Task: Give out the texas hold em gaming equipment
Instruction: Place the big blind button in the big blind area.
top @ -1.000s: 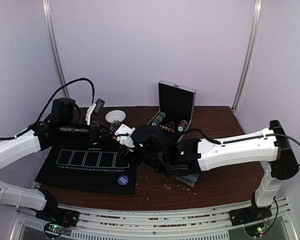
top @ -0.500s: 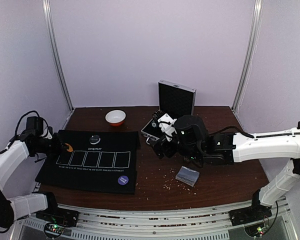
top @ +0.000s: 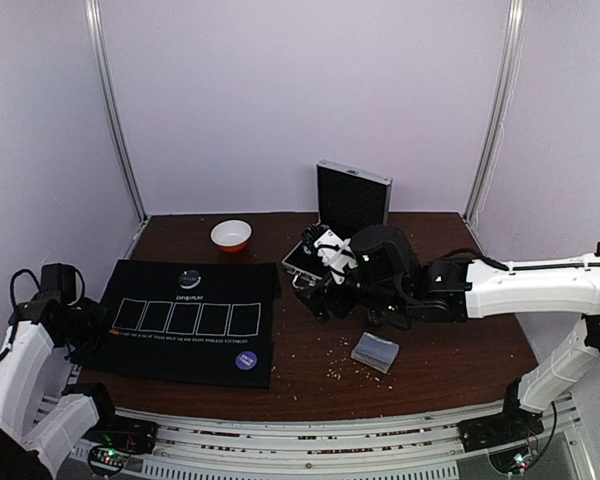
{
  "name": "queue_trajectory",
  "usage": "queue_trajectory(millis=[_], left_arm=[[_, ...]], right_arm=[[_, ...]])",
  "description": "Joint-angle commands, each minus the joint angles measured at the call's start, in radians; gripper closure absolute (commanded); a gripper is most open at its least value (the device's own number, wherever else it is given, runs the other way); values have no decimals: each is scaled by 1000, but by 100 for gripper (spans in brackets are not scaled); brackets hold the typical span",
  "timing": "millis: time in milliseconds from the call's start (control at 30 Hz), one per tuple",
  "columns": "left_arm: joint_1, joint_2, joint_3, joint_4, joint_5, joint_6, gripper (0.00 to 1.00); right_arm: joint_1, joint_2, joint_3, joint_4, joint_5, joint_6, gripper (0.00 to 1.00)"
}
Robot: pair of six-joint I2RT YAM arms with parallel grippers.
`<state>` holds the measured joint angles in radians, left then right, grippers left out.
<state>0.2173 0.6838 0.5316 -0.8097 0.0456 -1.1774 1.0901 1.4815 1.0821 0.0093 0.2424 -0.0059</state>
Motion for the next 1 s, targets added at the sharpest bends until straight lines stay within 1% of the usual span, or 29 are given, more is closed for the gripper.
queue_trajectory(millis=[0,100,200,367,467,500,567,667,733,833,967], left_arm=[[14,61,-58,42,-43,-70,100],[16,136,-71,114,-28,-62,100],[21,186,-75,150,-32,-52,100],[31,224,-135,226,0,-67,100],[32,225,-161,233,22,-70,100],[31,221,-166,228,23,-98,98],[31,206,-171,209,19,-118,86],[31,175,-155,171,-7,-126,65],[31,171,-129,130,-40,-125,55],[32,176,-84,77,-94,-117,41],[31,192,-2,50,-163,-68,30]], right_arm=[[-9,9,34,-29,-43,-33,0],[-13,7,36,-41,-45,-43,0],[-15,6,33,-47,-46,-47,0],[-20,30,44,-47,-87,-29,0],[-21,55,69,-62,-115,-12,0],[-20,61,74,-62,-118,-10,0],[-21,67,78,-63,-120,-9,0],[-20,76,86,-66,-125,-14,0],[-20,82,96,-72,-128,-14,0],[-21,85,102,-74,-132,-14,0],[-19,86,109,-80,-134,-17,0]])
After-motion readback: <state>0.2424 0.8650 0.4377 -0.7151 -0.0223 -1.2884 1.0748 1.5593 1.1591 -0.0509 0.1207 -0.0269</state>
